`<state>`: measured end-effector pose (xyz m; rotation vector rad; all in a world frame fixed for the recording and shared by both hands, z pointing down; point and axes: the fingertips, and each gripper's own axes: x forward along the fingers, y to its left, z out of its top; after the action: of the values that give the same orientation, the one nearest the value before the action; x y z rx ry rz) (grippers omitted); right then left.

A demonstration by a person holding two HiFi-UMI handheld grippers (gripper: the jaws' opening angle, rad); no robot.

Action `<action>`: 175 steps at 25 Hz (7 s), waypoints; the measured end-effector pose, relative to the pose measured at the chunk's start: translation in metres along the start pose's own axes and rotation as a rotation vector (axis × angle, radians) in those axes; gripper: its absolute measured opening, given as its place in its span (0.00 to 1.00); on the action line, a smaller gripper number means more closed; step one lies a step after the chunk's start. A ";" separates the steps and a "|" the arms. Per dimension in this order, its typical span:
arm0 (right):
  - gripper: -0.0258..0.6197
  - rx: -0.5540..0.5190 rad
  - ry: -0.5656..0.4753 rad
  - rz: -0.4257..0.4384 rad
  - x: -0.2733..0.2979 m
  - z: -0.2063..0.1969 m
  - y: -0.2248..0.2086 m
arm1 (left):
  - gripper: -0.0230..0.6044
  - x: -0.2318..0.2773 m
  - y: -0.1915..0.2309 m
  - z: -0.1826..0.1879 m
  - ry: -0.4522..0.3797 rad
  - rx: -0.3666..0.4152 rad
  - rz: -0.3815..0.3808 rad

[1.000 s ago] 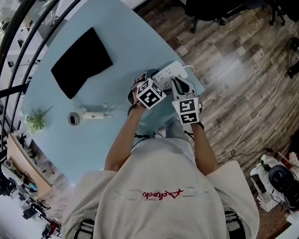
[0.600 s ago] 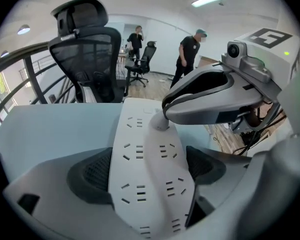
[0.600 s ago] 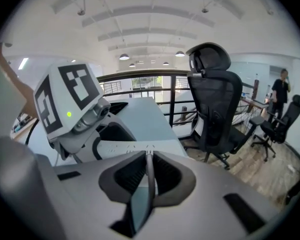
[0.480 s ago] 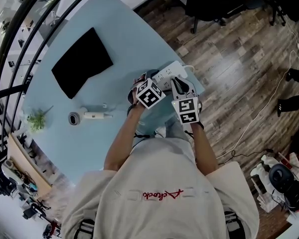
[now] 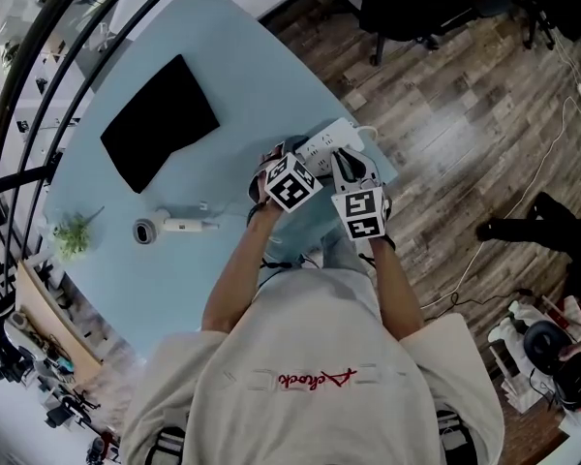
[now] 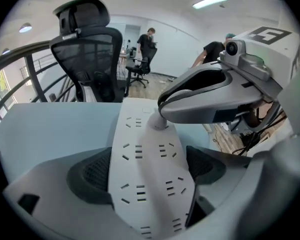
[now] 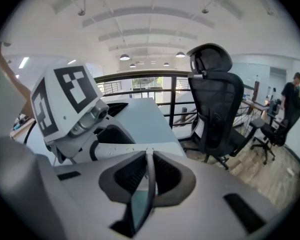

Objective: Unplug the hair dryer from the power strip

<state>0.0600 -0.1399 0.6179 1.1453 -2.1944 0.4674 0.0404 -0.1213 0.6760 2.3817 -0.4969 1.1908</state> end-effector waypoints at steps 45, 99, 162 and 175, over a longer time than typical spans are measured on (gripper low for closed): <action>0.12 -0.020 -0.010 0.016 -0.012 0.005 -0.002 | 0.77 0.001 -0.003 0.003 0.028 -0.001 0.021; 0.12 0.083 -0.476 -0.081 -0.184 0.088 -0.031 | 0.05 -0.177 -0.081 0.131 -0.746 -0.077 0.348; 0.12 0.077 -0.587 -0.100 -0.460 -0.099 0.204 | 0.05 -0.274 -0.426 -0.073 -0.839 -0.086 0.434; 0.12 0.059 -0.593 -0.079 -0.483 -0.117 0.226 | 0.05 -0.282 -0.457 -0.089 -0.848 -0.095 0.460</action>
<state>0.1263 0.3472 0.3799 1.5468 -2.6260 0.1656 0.0466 0.3460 0.3964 2.6786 -1.3773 0.2086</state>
